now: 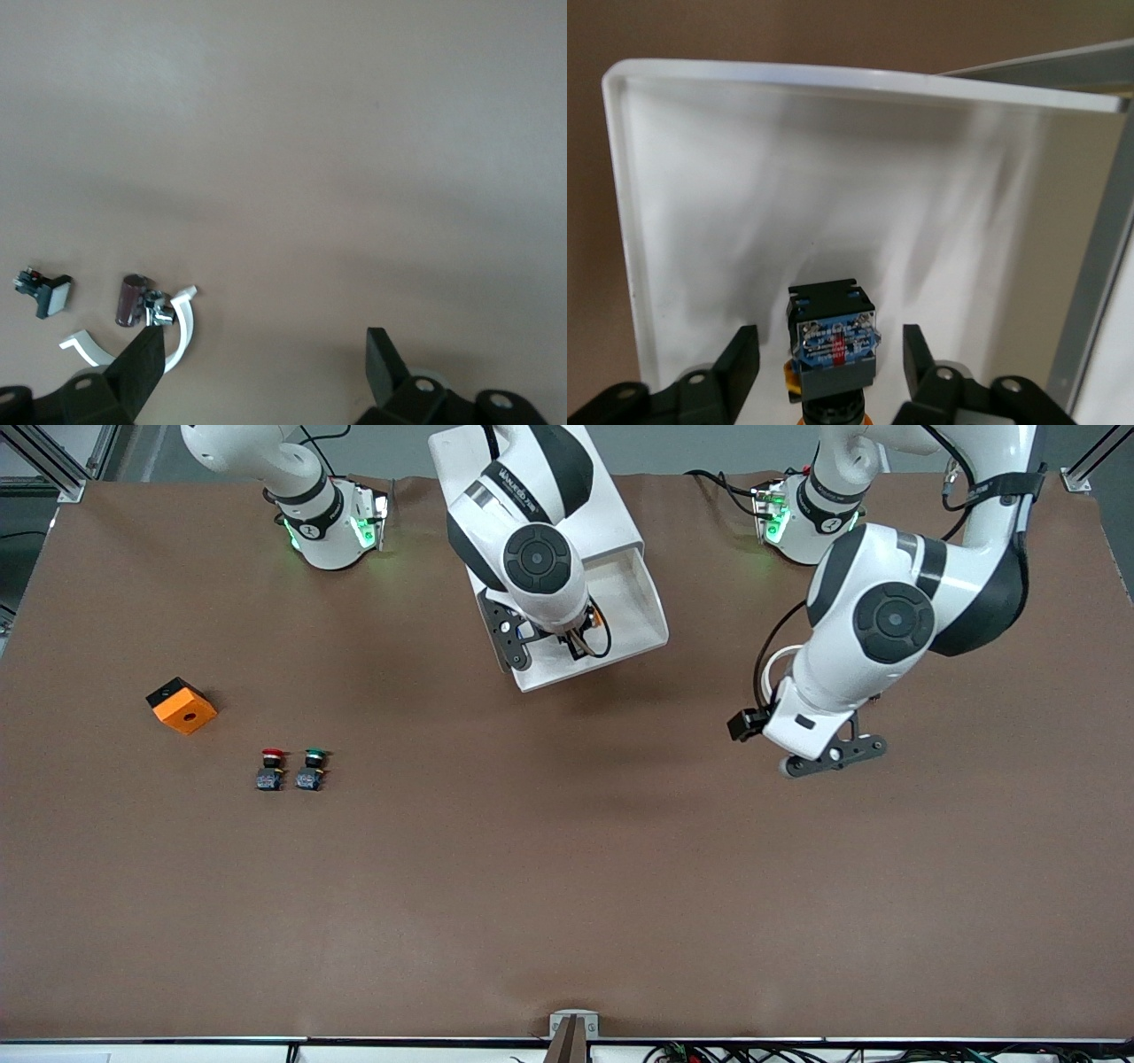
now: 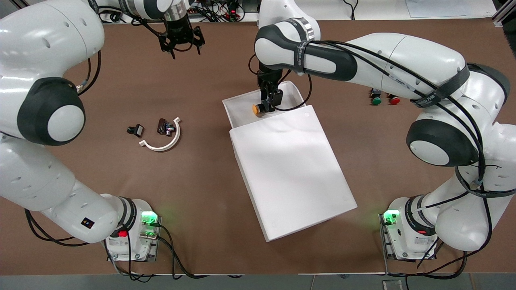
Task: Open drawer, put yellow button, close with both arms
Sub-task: 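Raise the right gripper from the drawer while the left gripper approaches the drawer front, then push the drawer closed with the left gripper while the right gripper withdraws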
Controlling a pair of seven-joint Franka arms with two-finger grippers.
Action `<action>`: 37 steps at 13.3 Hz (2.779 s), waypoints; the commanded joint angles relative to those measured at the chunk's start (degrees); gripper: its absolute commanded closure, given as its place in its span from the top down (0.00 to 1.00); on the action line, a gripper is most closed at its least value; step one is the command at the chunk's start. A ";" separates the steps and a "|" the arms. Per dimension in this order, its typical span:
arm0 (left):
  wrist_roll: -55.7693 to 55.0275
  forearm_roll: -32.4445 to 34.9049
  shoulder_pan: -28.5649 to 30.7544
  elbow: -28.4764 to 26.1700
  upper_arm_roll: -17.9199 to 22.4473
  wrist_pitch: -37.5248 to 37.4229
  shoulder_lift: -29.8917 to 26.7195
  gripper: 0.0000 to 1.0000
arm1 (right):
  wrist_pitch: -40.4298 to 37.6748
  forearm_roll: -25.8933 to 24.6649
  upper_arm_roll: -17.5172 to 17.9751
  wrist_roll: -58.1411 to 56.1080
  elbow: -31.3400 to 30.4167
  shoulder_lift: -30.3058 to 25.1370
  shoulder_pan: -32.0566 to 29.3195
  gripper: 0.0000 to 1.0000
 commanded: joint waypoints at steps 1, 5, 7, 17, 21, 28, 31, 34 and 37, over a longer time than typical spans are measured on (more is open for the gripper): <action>0.65 1.39 -0.01 -3.56 -2.22 2.48 -2.22 1.00 | -0.33 0.77 -0.32 0.01 0.86 -0.49 0.22 1.00; -0.58 0.87 -0.01 -4.34 -5.64 3.81 -1.52 1.00 | -3.64 1.03 -0.58 -2.53 1.13 -3.91 -0.66 1.00; -3.29 0.78 -0.01 -5.66 -7.84 5.03 -1.43 1.00 | -6.55 1.04 -0.76 -5.77 1.22 -6.72 -2.15 1.00; -19.99 0.60 -0.19 -8.91 -18.38 11.36 1.47 1.00 | -23.26 -5.53 -0.85 -43.08 -1.67 -24.20 -15.50 1.00; -21.84 0.52 -0.01 -11.20 -22.60 10.58 0.68 1.00 | -23.35 -12.56 -0.85 -69.27 -8.35 -31.68 -25.16 1.00; -28.27 0.43 0.17 -13.58 -32.10 10.31 0.24 1.00 | -18.53 -21.89 -0.85 -99.45 -11.00 -32.22 -39.85 1.00; -29.84 -1.86 0.08 -13.58 -34.39 9.78 0.41 1.00 | -15.28 -22.43 -0.85 -108.33 -10.83 -31.96 -45.38 1.00; -32.65 -2.65 -0.18 -13.49 -35.97 9.87 0.94 1.00 | -14.65 -22.78 -0.85 -109.50 -9.69 -31.61 -47.42 1.00; -33.98 -2.65 -0.36 -13.49 -36.76 9.87 1.64 1.00 | -15.09 -22.96 -0.85 -108.97 -6.97 -30.38 -47.51 1.00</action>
